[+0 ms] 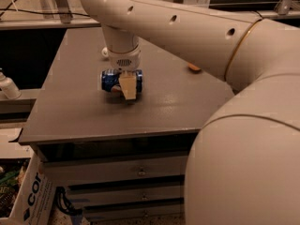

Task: Knock pepsi can over

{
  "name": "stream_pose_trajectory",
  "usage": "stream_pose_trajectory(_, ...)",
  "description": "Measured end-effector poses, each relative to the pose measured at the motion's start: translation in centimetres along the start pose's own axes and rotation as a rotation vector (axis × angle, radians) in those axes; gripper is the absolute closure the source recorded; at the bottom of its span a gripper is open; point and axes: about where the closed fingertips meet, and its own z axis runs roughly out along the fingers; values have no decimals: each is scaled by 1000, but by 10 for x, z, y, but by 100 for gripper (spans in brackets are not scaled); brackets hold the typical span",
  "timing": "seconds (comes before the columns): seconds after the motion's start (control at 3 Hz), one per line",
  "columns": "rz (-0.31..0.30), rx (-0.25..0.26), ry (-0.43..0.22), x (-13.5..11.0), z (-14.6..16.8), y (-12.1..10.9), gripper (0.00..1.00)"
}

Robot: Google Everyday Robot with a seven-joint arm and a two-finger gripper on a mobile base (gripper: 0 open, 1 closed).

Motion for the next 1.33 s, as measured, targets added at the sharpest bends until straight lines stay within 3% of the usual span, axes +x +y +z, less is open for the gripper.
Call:
stream_pose_trajectory(0.33, 2, -5, -1, 0, 1, -1, 12)
stream_pose_trajectory(0.67, 5, -5, 1, 1, 0, -2, 0)
stream_pose_trajectory(1.0, 5, -5, 1, 1, -1, -2, 0)
stream_pose_trajectory(1.33, 23, 38, -82, 9, -15, -2, 0)
